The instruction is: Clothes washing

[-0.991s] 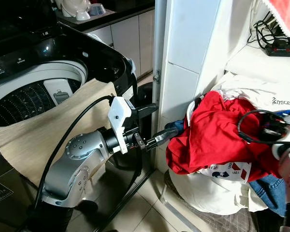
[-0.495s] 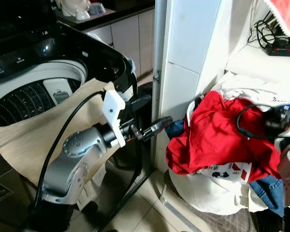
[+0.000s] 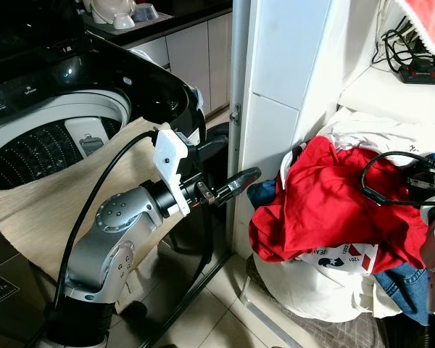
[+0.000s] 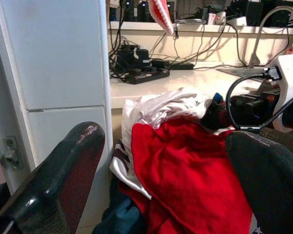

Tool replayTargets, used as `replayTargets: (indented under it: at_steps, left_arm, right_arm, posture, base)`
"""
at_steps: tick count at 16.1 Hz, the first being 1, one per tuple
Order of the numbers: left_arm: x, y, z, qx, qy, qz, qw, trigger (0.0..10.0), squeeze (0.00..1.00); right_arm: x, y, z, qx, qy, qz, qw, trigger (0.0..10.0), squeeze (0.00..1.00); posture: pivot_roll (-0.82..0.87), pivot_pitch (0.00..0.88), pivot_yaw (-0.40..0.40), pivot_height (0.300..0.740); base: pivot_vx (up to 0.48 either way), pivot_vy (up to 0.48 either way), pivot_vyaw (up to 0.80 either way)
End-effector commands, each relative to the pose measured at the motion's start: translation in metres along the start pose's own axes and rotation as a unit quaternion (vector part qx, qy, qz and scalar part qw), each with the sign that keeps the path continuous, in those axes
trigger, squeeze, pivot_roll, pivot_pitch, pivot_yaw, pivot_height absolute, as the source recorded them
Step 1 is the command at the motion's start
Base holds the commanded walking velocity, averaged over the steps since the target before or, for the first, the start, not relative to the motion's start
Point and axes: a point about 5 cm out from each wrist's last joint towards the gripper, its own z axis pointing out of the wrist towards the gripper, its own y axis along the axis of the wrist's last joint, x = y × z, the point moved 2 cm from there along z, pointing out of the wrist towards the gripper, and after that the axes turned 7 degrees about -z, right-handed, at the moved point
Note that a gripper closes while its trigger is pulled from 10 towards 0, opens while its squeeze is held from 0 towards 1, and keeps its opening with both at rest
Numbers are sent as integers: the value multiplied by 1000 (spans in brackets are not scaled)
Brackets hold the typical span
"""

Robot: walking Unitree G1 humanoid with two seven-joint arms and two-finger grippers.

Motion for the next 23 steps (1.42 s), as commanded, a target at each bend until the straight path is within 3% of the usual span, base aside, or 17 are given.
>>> replayTargets:
  at_steps: [1,2,3,4,11,17,19,22,23]
  left_arm:
    - [3,3,0,-1,1,-3,1000,10000,0]
    - [2,2,0,0,-1,-2,1000,10000,0]
    - [2,2,0,1,-2,-1,1000,10000,0]
    - [2,2,0,3,-4,0,1000,10000,0]
    - [0,1,-1,12,-17,2,1000,10000,0]
    - [-2,-2,0,23,-29,-1,999,10000,0]
    - [-7,-6,0,37,-50,-9,998,10000,0]
    - [-24,-13,-6,75,-125,-23,989,10000,0]
    - [-27,-14,-6,81,-136,-16,987,10000,0]
  right_arm:
    - [13,7,-5,-16,31,8,999,0,0]
    - [20,0,-7,-1,43,-20,999,0,0]
    - [20,-4,-8,6,32,-30,999,10000,471]
    - [20,-4,-9,5,31,-5,999,10000,1000]
    - [21,-3,-14,19,34,26,999,10000,1000]
    - [21,-13,-15,68,35,40,996,10000,1000]
    - [18,-18,-8,115,44,63,990,10000,1000]
    - [11,-10,6,119,29,91,988,10000,1000]
    - [12,-7,10,117,34,116,986,10000,0]
  posture:
    - [-132,0,48,740]
    - [-132,0,48,740]
    - [-131,0,50,740]
    - [-129,0,51,740]
    - [-132,0,62,740]
    - [-135,0,70,740]
    - [-136,0,73,740]
    - [-130,0,68,740]
    - [-127,0,66,740]
  base:
    - [0,0,0]
    - [0,0,0]
    - [0,0,0]
    - [0,0,0]
    - [0,0,0]
    - [0,0,0]
    - [0,0,0]
    - [0,0,0]
    - [0,0,0]
